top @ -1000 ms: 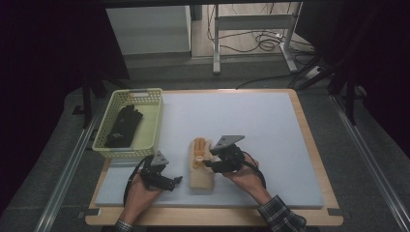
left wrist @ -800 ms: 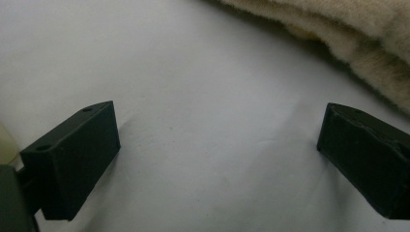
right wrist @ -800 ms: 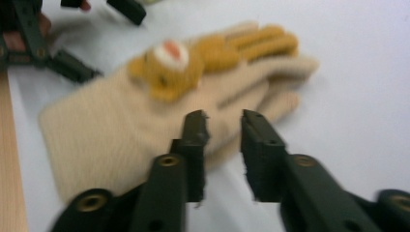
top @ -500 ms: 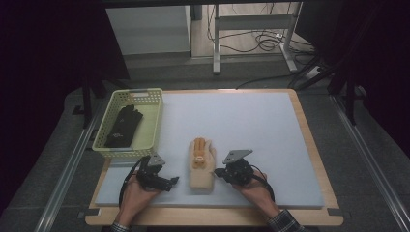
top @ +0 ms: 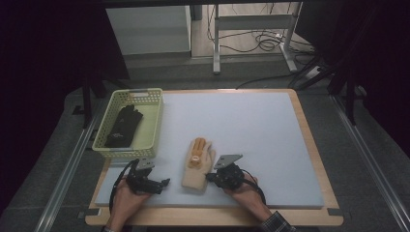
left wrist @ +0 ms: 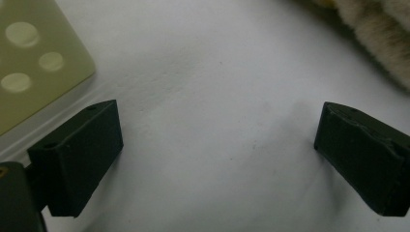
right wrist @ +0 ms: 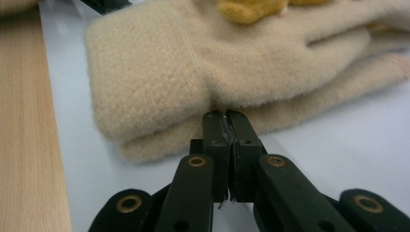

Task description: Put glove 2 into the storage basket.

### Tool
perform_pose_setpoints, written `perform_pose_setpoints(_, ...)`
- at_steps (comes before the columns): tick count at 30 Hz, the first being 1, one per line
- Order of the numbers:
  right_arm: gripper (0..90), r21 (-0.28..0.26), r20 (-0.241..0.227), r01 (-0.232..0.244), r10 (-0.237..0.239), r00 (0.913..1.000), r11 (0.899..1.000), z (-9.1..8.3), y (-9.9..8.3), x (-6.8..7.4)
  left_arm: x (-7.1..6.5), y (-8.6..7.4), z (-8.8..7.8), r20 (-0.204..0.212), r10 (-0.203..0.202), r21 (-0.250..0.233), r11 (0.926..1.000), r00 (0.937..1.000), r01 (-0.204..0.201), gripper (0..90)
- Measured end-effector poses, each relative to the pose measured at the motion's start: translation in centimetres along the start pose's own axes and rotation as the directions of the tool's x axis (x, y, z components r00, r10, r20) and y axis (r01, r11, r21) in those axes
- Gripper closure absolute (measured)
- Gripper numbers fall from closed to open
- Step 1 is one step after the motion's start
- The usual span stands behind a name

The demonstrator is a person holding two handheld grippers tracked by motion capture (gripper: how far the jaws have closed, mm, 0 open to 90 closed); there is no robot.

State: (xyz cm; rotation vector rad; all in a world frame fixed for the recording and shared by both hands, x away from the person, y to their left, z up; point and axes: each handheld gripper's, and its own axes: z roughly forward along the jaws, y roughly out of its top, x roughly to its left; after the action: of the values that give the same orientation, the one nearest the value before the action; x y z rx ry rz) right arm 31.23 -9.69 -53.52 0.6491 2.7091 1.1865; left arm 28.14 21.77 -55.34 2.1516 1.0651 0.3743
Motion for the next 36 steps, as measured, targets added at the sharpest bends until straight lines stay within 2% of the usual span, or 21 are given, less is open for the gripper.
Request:
perform_pose_setpoints(11,85.0,-0.009,0.006,0.008,-0.008,1.0,1.0,1.9,1.5,0.5,0.9,-0.6,-0.6,0.01,0.007,-0.004,1.0,0.9999,-0.007,5.1)
perform_pose_setpoints(21,83.7,-0.017,0.035,0.025,-0.025,0.9991,1.0,3.2,2.4,1.2,0.9,-0.6,-0.6,0.011,0.009,-0.001,1.0,0.9999,-0.009,4.9)
perform_pose_setpoints(24,78.1,-0.003,0.037,0.034,-0.034,0.9987,0.999,2.7,2.5,1.1,0.9,-0.6,-0.6,0.01,0.01,-0.001,0.9999,0.9999,-0.01,4.8)
perform_pose_setpoints(29,72.8,-0.019,0.06,0.032,-0.031,0.9978,0.999,1.4,2.2,0.6,0.8,-0.6,-0.5,0.008,0.009,-0.002,1.0,0.9999,-0.009,4.6)
perform_pose_setpoints(31,70.7,-0.027,0.078,0.019,-0.017,0.9968,0.999,0.6,1.9,-0.1,0.9,-0.6,-0.5,0.01,0.008,-0.004,1.0,0.9999,-0.008,4.6)
perform_pose_setpoints(32,67.7,-0.035,0.101,0.002,0.002,0.9949,0.999,-0.2,1.6,-0.8,0.9,-0.7,-0.5,0.01,0.008,-0.006,0.9999,0.9999,-0.008,4.6)
perform_pose_setpoints(35,61.8,-0.041,0.142,-0.017,0.023,0.9897,0.999,-1.4,1.1,-2.0,0.9,-0.7,-0.5,0.011,0.007,-0.008,0.9999,0.9999,-0.007,4.6)
perform_pose_setpoints(36,61.8,-0.041,0.142,-0.017,0.023,0.9897,0.999,-1.4,1.1,-2.0,0.9,-0.7,-0.5,0.011,0.007,-0.008,0.9999,0.9999,-0.007,4.6)
